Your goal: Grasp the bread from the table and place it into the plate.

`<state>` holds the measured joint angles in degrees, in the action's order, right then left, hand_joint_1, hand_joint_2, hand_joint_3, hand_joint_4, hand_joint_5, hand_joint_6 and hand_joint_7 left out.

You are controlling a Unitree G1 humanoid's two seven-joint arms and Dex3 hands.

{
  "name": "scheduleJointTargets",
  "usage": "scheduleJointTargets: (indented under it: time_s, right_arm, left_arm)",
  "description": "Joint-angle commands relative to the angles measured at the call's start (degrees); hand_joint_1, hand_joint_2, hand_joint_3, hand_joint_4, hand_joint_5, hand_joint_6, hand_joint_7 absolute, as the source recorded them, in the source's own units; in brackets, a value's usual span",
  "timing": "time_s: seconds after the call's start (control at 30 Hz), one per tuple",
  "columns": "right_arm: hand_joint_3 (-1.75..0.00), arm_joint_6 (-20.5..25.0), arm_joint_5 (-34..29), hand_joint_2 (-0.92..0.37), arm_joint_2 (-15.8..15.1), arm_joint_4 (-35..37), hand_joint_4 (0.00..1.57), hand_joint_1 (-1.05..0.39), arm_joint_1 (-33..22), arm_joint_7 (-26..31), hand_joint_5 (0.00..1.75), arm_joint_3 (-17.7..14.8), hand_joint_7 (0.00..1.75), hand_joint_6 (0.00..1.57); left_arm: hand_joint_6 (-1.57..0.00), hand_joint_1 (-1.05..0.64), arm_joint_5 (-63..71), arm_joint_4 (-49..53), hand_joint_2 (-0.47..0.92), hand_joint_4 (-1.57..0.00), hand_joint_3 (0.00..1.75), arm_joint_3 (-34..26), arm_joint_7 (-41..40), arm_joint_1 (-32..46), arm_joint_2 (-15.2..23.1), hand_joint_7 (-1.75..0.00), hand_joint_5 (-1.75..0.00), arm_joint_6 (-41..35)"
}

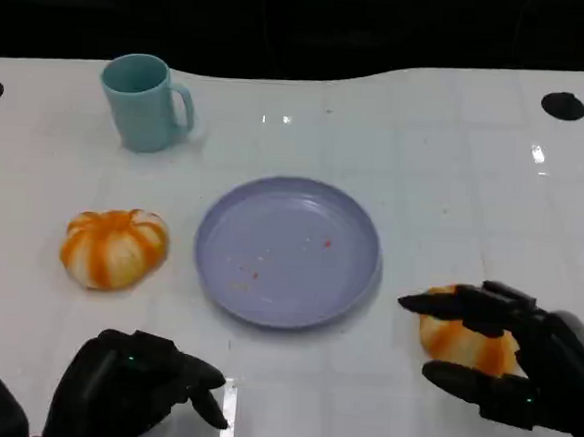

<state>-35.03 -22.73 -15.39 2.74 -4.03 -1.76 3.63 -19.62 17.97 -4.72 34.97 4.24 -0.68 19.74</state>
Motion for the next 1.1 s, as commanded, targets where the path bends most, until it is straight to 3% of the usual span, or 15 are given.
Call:
scheduleJointTargets:
  time_s: [0.03, 0.37, 0.67, 1.1]
  right_arm:
    - [-0.09, 3.2, -3.2, -0.92, -3.1, -3.1, 0.12, -0.57, -0.2, -0.1, 0.59, -1.2, 0.21, 0.33]
    - [0.0, 14.6, -9.0, -0.87, -9.2, -12.7, 0.0, -0.55, -0.9, -7.3, 0.46, -1.1, 0.06, 0.27]
    - [0.0, 22.4, -12.5, -0.85, -11.5, -16.2, 0.02, -0.49, 0.1, -13.1, 0.44, 1.3, 0.03, 0.29]
    - [-0.01, 22.6, -18.0, -0.85, -11.8, -6.1, 0.11, -0.47, 5.4, -8.1, 0.43, 5.8, 0.02, 0.35]
  left_arm:
    - [-1.57, -0.98, 0.4, 0.6, 0.92, -1.15, 0.0, -0.1, -0.2, -0.2, 0.8, -0.02, -1.06, 0.8]
    - [-1.56, -0.99, 1.1, 1.6, 0.92, -1.14, 0.0, 0.2, -0.7, -0.9, 0.4, -0.02, -1.08, 1.4]
    - [-1.56, -0.99, 1.2, 1.2, 0.92, -1.13, 0.01, 0.5, -1.3, -0.8, -0.2, -0.02, -1.09, 1.1]
    - [-1.57, -0.99, 1.7, 0.7, 0.92, -1.13, 0.0, 1.1, -2.4, -0.6, -0.6, -0.02, -1.09, 0.9]
